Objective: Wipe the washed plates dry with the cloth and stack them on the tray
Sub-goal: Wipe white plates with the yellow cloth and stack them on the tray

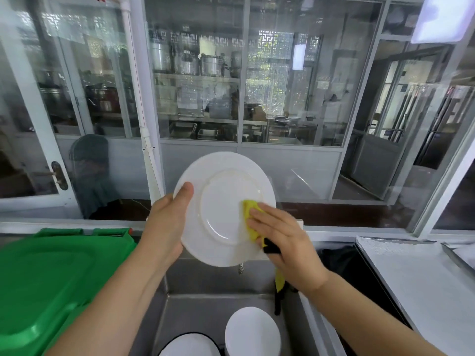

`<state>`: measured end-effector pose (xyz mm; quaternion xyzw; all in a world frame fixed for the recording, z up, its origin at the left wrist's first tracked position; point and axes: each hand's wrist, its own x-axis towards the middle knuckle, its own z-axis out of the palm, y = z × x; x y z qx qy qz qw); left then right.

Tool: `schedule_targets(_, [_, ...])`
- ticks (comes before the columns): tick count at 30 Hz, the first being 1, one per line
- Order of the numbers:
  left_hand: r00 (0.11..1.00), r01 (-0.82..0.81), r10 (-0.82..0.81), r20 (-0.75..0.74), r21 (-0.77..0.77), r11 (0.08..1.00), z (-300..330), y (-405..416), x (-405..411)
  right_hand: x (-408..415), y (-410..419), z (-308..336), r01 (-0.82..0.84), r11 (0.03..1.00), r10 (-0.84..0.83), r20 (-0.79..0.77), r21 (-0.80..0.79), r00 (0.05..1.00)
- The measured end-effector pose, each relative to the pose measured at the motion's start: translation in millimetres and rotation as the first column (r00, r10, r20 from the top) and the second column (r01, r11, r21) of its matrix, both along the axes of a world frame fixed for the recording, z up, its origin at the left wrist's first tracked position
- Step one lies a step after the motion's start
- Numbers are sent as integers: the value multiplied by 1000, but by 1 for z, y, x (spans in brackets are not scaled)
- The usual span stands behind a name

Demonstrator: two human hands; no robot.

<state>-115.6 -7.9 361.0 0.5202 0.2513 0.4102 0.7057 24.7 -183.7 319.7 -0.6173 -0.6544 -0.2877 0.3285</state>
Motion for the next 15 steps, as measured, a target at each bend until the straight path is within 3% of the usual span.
schedule_targets(5, [995,66,-62,-79,54,996,-5,-11,6,-1,14,31,92,994,-91,-13,54,996])
schedule_targets(12, [998,50,-50,38,16,999,6,-15,10,-29,25,11,-65,998,61,110,27,992])
schedule_targets(15, [999,47,-48,11,21,999,7,-15,5,-19,14,6,-69,998,68,120,2,990])
